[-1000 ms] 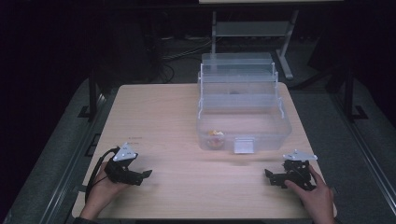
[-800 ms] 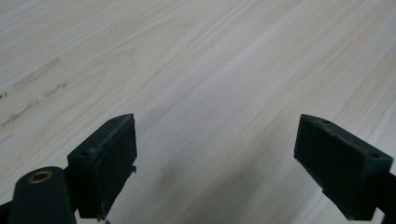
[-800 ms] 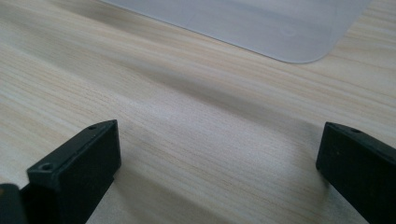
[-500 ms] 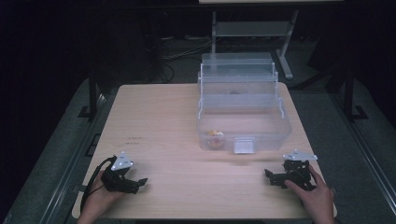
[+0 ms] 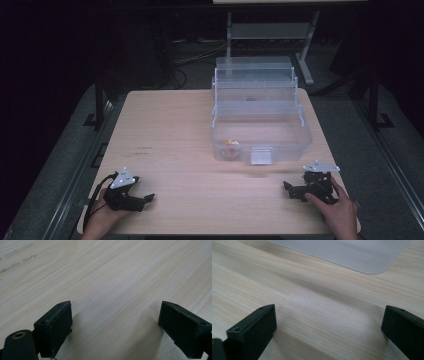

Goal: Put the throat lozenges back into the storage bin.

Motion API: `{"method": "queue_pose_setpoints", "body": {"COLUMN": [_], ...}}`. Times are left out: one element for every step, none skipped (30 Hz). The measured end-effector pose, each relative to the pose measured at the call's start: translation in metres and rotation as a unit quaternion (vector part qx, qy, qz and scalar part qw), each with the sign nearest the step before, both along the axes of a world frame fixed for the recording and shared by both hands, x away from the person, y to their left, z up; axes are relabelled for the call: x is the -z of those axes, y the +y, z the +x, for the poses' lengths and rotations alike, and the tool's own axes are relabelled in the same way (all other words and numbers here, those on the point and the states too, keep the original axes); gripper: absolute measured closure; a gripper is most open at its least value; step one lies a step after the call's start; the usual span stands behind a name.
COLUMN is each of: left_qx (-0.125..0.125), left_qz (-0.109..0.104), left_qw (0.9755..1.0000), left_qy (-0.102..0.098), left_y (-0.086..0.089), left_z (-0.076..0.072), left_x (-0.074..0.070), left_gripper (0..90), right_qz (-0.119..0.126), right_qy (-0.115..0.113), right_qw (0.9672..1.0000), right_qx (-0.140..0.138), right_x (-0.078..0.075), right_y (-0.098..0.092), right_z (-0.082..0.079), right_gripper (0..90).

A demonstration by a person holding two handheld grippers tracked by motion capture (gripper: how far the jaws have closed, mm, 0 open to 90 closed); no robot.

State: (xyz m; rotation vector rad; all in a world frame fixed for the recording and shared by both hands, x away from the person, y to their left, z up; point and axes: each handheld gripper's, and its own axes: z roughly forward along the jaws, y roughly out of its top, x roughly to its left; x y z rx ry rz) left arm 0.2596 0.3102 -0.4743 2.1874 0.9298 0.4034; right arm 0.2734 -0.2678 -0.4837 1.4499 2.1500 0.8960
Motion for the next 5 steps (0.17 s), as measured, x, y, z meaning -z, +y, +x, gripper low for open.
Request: {"method": "queue_pose_setpoints", "body": {"left_qx": [0.0,0.0,0.0,0.0,0.0], "left_qz": [0.0,0.0,0.0,0.0,0.0], "left_qw": [1.0,1.0,1.0,1.0,1.0], "left_qy": [0.0,0.001,0.0,0.0,0.0], "left_y": [0.0,0.0003,0.0002,0.0003,0.0003], "left_z": [0.0,-0.0001,-0.0002,-0.0002,-0.0002], "left_x": [0.0,0.0,0.0,0.0,0.0], "left_gripper": [11.1,11.1,11.2,11.2,11.2], "right_qz": [0.0,0.0,0.0,0.0,0.0], "right_qy": [0.0,0.0,0.0,0.0,0.0], "right_qw": [1.0,1.0,1.0,1.0,1.0], "right_qx": [0.0,0.0,0.0,0.0,0.0], "right_x": [0.0,0.0,0.0,0.0,0.0], "right_y": [0.0,0.0,0.0,0.0,0.0], "right_z": [0.0,0.0,-0.0001,0.0,0.0], "right_gripper": [0.0,0.0,0.0,0.0,0.0]}}
